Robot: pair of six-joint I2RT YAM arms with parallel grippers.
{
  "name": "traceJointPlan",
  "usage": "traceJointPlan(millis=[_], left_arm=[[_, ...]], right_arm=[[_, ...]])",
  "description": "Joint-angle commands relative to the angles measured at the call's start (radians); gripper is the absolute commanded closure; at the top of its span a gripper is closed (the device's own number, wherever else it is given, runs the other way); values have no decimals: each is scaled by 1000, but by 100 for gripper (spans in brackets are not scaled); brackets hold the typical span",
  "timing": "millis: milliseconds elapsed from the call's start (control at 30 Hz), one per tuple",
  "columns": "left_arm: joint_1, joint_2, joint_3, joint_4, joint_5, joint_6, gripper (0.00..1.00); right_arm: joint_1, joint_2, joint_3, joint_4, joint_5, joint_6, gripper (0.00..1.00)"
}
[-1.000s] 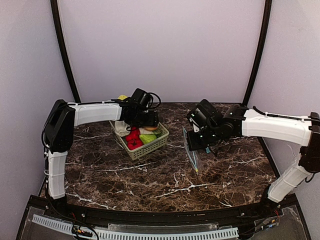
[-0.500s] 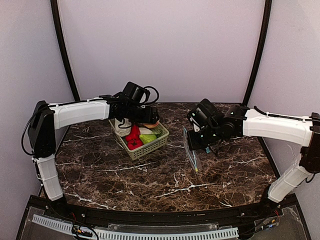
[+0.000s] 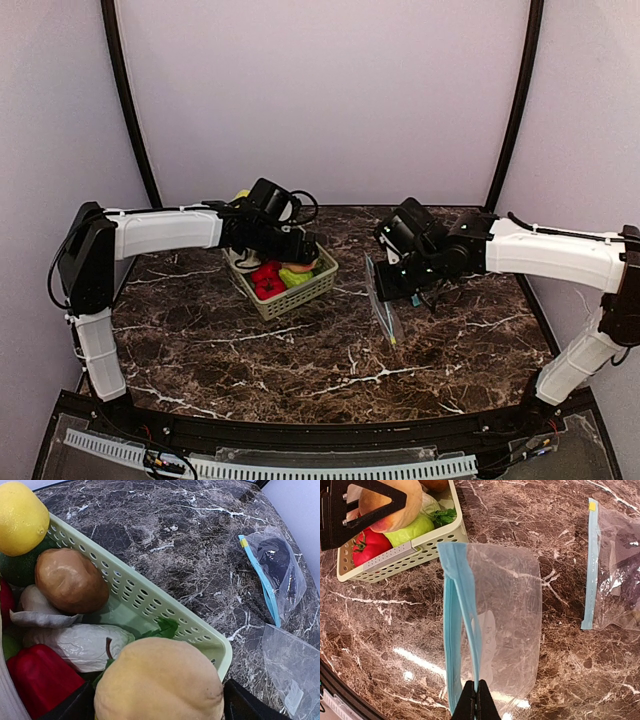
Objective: Place the food in the zip-top bag and seal the zipper
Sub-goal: Place the fake fruit in the bin, then adjust the zipper food storage bag.
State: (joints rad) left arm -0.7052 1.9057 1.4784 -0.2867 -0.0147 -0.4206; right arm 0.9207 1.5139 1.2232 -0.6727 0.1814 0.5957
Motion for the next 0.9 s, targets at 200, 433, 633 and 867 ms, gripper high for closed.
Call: traceJointPlan(millis=[200, 433, 633, 867], left_arm=[[-2, -22, 44, -49, -40, 65, 1], [-29, -143, -10, -14, -70, 63, 1], [-166, -250, -175, 164, 90, -49, 1], [-249, -284, -325, 386, 164, -243, 1]], right_arm=[[-8, -32, -21, 28, -10, 13, 100], [-8, -56, -25, 53, -39, 3, 100], [-8, -87, -43, 126, -77, -14, 100], [-8, -75, -33, 147, -92, -19, 100]])
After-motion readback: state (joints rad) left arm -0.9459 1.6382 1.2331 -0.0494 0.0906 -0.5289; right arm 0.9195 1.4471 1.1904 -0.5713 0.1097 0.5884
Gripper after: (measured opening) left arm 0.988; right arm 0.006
